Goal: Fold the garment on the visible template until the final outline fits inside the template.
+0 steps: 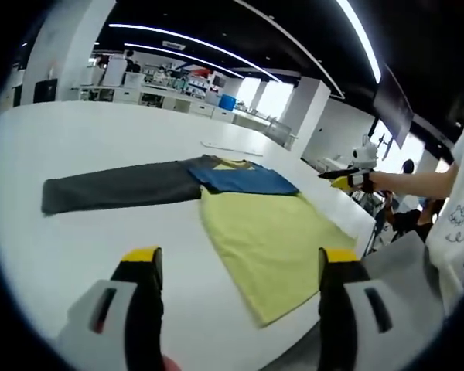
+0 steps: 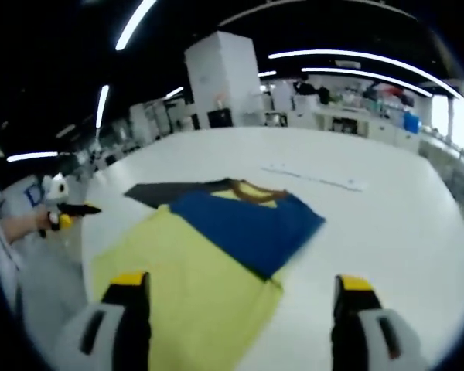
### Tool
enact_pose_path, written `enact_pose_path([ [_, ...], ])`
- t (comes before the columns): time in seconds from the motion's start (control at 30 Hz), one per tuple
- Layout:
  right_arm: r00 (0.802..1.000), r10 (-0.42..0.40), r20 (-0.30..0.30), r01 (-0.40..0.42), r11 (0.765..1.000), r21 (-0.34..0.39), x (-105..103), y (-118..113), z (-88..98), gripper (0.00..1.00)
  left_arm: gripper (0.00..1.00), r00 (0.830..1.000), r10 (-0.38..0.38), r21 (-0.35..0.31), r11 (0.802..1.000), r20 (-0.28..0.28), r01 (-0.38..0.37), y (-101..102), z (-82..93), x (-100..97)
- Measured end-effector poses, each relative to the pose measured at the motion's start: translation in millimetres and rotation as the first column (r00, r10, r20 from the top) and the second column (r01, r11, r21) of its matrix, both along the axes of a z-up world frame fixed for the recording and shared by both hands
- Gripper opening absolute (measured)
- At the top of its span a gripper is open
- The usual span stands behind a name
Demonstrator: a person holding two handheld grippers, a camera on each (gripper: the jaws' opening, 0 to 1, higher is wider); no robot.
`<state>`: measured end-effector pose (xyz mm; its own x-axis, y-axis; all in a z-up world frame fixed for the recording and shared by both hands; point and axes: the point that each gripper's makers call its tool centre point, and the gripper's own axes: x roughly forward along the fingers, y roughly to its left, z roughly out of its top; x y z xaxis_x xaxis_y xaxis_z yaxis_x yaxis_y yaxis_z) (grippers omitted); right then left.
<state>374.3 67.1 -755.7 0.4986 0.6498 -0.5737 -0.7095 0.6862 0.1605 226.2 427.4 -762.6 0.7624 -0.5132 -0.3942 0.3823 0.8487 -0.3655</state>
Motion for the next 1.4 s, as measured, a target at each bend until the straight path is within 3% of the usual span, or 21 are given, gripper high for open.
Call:
enact_pose_path([
  [0.1, 1.0, 0.001, 0.008, -0.001, 1.0, 0.008, -9.6, -2.6, 3.9, 0.99, 0.8, 1.0, 0.031, -0.02, 0.999, -0.005, -0.031, 12.7, -0.7, 5.6],
  [0.2, 1.0, -0.007, 0.019, 0.007, 1.0, 0.03, -16.8, -4.4, 8.0, 0.99, 0.79, 0.999, 0.037, 0.022, 0.999, -0.018, -0.037, 25.1, -7.2, 9.5],
  [0.3, 1.0, -0.024, 0.017, 0.024, 0.999, 0.043, -22.3, -7.3, 10.0, 0.99, 0.8, 0.999, 0.045, -0.011, 0.999, -0.029, -0.045, 32.2, -8.1, 15.1],
  [0.6, 0.998, -0.058, 0.025, 0.056, 0.996, 0.067, -41.9, -20.4, 16.5, 0.97, 0.79, 0.995, 0.093, 0.04, 0.995, -0.036, -0.092, 61.6, -16.5, 37.8],
  [0.8, 0.997, -0.083, 0.009, 0.081, 0.993, 0.09, -58.3, -26.8, 17.7, 0.96, 0.77, 0.967, 0.25, 0.074, 0.966, -0.039, -0.247, 101.5, -20.4, 58.7],
  [1.0, 0.994, -0.105, 0.001, 0.105, 0.99, 0.097, -70.9, -35.7, 20.0, 0.95, 0.75, 0.946, 0.322, 0.037, 0.946, -0.044, -0.321, 139.9, -22.2, 73.9],
  [1.13, 0.992, -0.128, -0.01, 0.128, 0.986, 0.107, -78.9, -39.1, 20.0, 0.93, 0.74, 0.927, 0.369, 0.059, 0.929, -0.061, -0.366, 155.9, -31.7, 75.3],
  [1.3, 0.99, -0.138, -0.022, 0.139, 0.985, 0.101, -88.1, -42.3, 18.1, 0.93, 0.69, 0.892, 0.446, 0.066, 0.895, -0.074, -0.442, 178.0, -42.4, 78.8],
  [1.4, 0.99, -0.139, -0.025, 0.141, 0.986, 0.094, -92.3, -44.7, 19.0, 0.92, 0.63, 0.85, 0.522, 0.032, 0.853, -0.067, -0.521, 197.7, -43.3, 85.9],
])
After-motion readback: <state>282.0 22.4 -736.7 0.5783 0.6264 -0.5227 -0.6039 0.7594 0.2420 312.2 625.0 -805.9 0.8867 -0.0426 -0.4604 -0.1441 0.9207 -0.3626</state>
